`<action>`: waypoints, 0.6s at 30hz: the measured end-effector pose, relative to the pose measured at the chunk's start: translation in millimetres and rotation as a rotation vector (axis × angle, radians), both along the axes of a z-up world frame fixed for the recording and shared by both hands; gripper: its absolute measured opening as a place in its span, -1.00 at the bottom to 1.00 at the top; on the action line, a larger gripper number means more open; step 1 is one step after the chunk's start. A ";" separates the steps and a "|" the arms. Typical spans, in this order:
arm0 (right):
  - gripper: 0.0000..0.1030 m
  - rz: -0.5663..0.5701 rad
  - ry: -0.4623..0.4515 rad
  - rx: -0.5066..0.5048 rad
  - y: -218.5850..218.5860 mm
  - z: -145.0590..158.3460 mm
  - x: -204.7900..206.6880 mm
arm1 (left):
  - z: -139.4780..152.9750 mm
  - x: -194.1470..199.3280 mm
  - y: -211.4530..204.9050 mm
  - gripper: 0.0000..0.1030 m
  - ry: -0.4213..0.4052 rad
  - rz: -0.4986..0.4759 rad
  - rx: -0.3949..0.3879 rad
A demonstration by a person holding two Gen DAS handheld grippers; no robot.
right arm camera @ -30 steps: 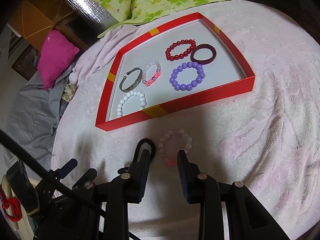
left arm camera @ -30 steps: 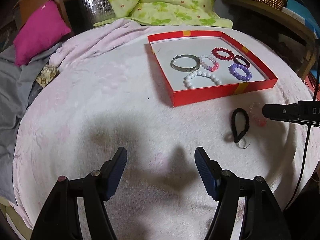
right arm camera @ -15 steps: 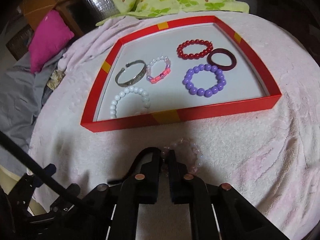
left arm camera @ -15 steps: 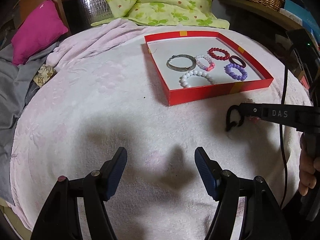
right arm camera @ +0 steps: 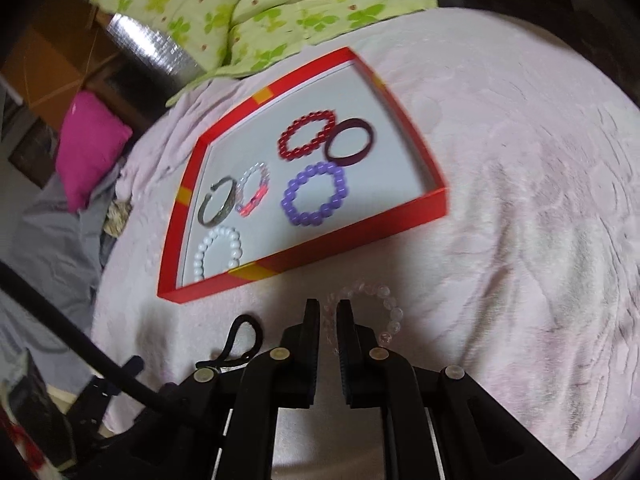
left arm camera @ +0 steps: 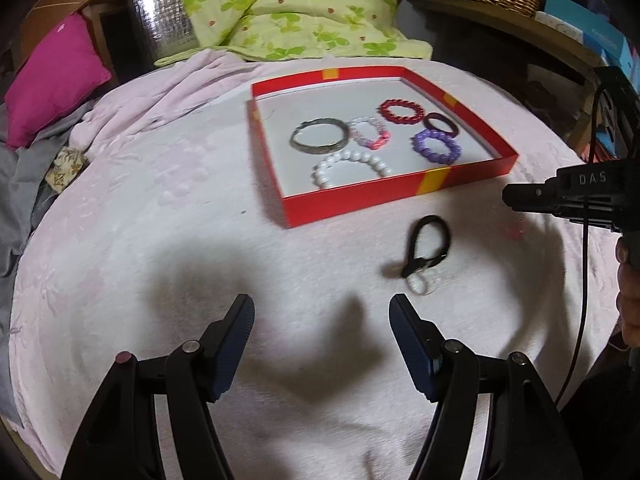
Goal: Organize jewelry
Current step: 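Grasp the black lanyard loop with the left gripper and lift it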
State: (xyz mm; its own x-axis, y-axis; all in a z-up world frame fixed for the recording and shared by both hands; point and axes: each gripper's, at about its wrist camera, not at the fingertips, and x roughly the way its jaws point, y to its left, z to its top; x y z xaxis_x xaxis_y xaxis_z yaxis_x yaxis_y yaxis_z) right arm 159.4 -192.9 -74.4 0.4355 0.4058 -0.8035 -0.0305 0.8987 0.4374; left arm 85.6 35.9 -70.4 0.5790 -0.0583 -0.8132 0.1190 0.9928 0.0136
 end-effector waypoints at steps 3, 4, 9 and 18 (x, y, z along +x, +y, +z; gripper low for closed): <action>-0.79 -0.024 0.023 0.057 -20.9 -0.5 1.5 | 0.6 0.6 -9.4 0.38 -0.005 -0.038 -0.016; -0.79 -0.037 0.023 0.065 -28.6 -0.4 1.4 | 0.7 1.2 -12.4 0.38 -0.008 -0.047 -0.016; -0.69 -0.075 0.040 0.081 -53.2 -3.6 2.6 | -0.1 7.6 -25.5 0.38 -0.014 -0.074 -0.022; -0.61 -0.037 0.061 0.078 -42.3 -7.3 3.5 | -9.6 28.4 -43.0 0.38 0.014 -0.082 -0.061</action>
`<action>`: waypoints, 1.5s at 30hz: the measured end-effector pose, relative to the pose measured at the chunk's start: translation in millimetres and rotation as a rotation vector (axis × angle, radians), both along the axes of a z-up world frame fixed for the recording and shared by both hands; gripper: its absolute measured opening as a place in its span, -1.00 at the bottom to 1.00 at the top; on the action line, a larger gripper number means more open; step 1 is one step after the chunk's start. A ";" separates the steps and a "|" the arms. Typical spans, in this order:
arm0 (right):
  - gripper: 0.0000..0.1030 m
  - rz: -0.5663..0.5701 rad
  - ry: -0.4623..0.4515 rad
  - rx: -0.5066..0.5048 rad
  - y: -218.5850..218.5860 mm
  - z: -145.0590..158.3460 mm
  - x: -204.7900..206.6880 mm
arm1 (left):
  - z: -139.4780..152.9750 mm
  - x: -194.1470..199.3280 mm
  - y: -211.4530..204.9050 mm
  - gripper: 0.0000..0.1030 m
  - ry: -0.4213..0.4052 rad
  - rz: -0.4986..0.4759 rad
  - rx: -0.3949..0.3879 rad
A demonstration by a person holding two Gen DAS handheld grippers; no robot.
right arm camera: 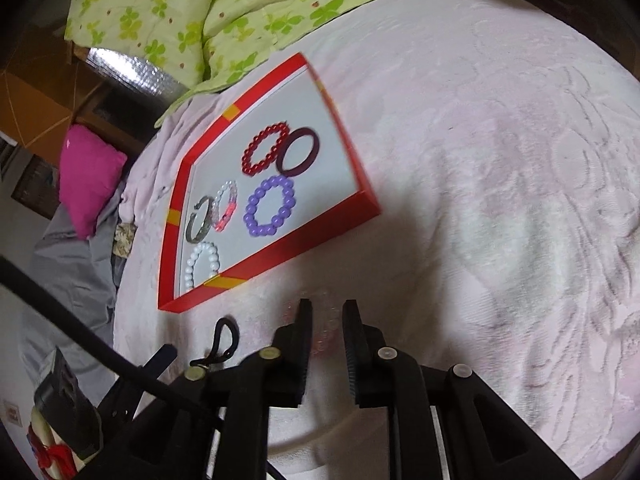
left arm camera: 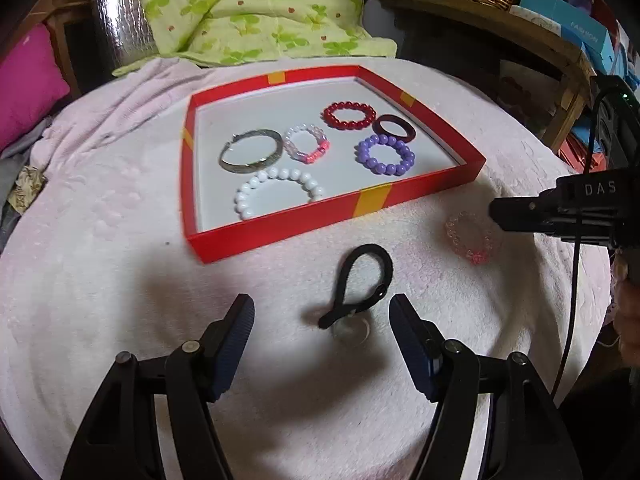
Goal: Organize jewelry
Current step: 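Grasp the black lanyard loop with the left gripper and lift it, then grasp the pink clear bead bracelet with the right gripper while the left holds the lanyard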
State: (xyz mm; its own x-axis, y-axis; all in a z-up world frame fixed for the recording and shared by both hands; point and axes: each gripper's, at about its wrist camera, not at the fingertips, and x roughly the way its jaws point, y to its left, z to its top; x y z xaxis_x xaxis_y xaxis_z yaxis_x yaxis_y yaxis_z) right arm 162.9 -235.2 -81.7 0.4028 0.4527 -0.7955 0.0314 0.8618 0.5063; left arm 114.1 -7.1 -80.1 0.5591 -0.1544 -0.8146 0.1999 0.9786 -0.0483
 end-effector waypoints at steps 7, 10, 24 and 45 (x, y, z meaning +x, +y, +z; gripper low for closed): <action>-0.59 0.037 -0.011 -0.141 23.3 -9.5 2.7 | -11.2 10.5 -0.5 0.37 0.036 0.009 -0.058; -0.70 0.061 -0.049 -0.230 33.2 -8.2 -0.6 | -13.9 9.4 -0.6 0.25 0.036 -0.007 -0.100; -0.82 0.095 -0.099 -0.237 54.7 4.4 -7.4 | -3.5 -3.1 19.7 -0.73 0.017 -0.020 -0.136; -0.81 0.112 -0.056 -0.251 72.2 -8.1 -4.8 | -11.8 -19.0 34.5 -0.33 0.078 -0.017 -0.066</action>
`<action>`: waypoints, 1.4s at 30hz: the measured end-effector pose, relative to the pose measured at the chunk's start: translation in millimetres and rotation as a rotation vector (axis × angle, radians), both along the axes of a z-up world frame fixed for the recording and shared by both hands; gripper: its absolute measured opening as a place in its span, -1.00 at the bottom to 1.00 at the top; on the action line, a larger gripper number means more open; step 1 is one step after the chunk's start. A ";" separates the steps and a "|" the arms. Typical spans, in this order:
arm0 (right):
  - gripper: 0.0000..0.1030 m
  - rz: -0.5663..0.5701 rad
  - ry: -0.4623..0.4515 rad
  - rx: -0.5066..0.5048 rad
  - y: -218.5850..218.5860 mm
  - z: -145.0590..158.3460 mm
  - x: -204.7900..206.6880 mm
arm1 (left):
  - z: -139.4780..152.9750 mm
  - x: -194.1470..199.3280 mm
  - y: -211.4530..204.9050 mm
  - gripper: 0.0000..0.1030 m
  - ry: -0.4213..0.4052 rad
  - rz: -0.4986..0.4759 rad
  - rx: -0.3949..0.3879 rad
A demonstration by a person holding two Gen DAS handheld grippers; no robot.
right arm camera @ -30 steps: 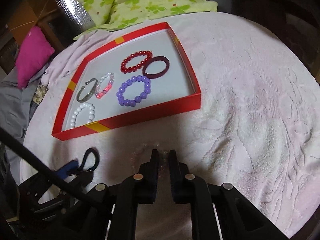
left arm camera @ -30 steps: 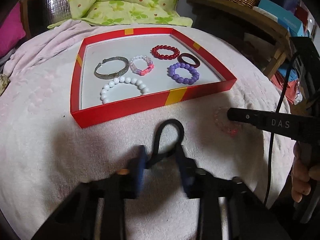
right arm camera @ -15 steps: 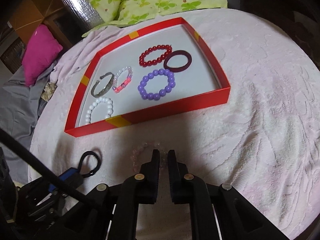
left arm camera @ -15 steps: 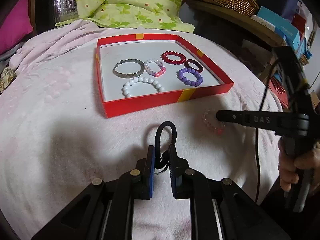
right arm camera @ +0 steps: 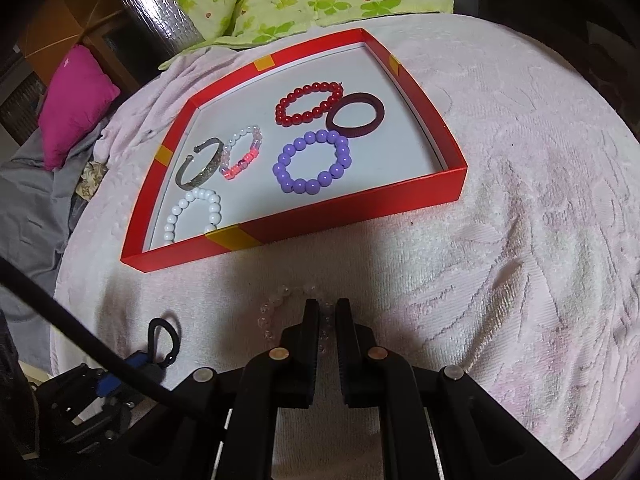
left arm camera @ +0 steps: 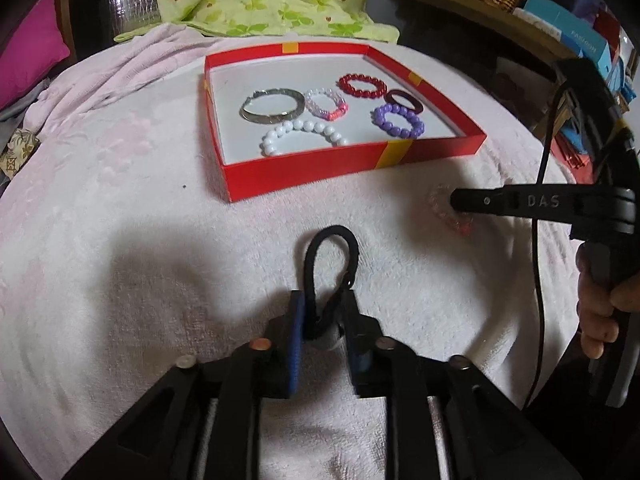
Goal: Organize jewelry
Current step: 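Grasp the pink clear bead bracelet with the right gripper while the left holds the lanyard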
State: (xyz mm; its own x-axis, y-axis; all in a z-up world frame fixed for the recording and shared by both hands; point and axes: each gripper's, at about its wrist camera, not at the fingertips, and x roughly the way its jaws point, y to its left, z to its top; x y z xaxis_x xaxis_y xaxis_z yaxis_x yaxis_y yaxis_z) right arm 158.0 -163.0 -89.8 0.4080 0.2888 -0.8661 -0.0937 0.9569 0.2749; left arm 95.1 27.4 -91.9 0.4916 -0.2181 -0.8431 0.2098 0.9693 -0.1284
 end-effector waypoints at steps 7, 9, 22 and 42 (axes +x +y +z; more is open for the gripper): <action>-0.81 0.005 -0.002 0.000 -0.7 -0.2 0.0 | -3.3 -2.1 -15.2 0.04 -0.027 -0.038 0.036; -0.81 0.011 -0.004 -0.004 0.0 0.7 -1.2 | -2.4 -1.6 -14.9 -0.28 -0.037 -0.035 0.027; -0.82 0.037 -0.015 -0.016 2.0 2.5 -5.9 | 8.6 0.8 -10.0 -0.80 -0.070 -0.020 -0.029; -0.80 0.007 -0.044 0.172 -23.7 19.7 -6.4 | 22.4 -9.1 48.7 -0.80 -0.086 0.112 -0.060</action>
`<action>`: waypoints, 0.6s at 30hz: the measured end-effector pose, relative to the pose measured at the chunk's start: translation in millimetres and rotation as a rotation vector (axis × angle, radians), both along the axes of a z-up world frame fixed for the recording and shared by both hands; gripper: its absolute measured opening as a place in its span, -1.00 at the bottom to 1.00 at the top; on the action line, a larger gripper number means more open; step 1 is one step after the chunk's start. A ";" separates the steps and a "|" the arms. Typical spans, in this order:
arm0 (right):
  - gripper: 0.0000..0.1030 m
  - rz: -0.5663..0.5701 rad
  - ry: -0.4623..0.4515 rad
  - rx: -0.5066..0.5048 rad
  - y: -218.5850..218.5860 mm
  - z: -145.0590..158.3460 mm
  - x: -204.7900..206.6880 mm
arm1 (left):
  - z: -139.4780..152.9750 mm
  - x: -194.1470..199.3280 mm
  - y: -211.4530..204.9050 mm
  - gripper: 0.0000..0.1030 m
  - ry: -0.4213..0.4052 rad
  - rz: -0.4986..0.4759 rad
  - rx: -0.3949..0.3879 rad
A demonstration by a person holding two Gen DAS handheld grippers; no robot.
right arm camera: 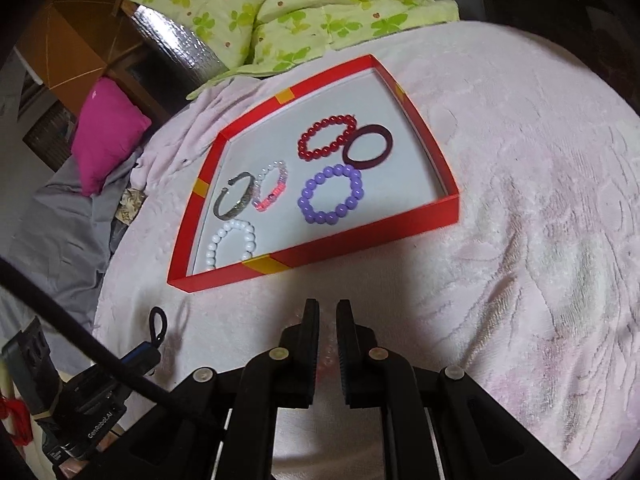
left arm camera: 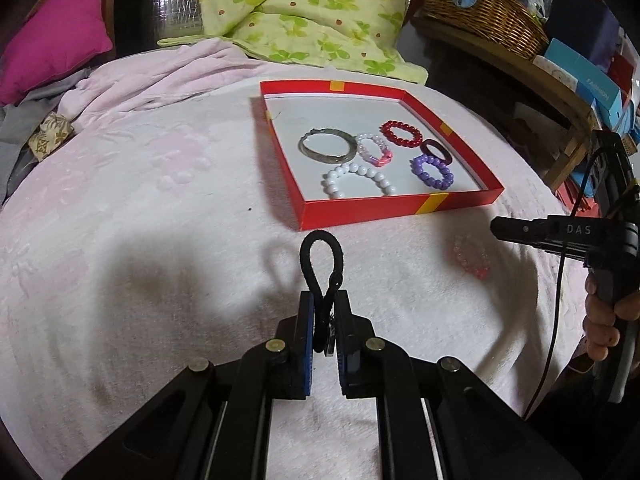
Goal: Organize jewelry
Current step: 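Grasp the pink clear bead bracelet with the right gripper while the left holds the lanyard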
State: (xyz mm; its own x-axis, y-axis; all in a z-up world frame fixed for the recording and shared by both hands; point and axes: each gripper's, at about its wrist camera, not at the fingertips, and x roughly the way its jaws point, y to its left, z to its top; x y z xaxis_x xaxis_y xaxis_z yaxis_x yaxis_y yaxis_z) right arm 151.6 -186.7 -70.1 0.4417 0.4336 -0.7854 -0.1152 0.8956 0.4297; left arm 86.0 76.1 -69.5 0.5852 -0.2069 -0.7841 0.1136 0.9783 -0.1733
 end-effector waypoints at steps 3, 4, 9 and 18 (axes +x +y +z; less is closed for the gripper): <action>-0.79 0.002 0.027 0.012 -5.3 -2.8 1.2 | -0.7 0.4 0.8 -0.80 0.004 0.004 0.003; -0.79 0.001 0.028 0.008 -5.7 -3.9 1.5 | -0.8 0.6 -0.2 -0.80 0.003 0.003 0.006; -0.59 0.037 0.063 -0.021 9.2 -10.9 1.9 | -1.3 0.1 -7.1 -0.80 0.006 -0.012 0.015; -0.70 0.082 -0.022 -0.245 36.9 -19.4 -4.2 | -0.5 -2.1 -5.7 -0.80 0.006 -0.012 0.019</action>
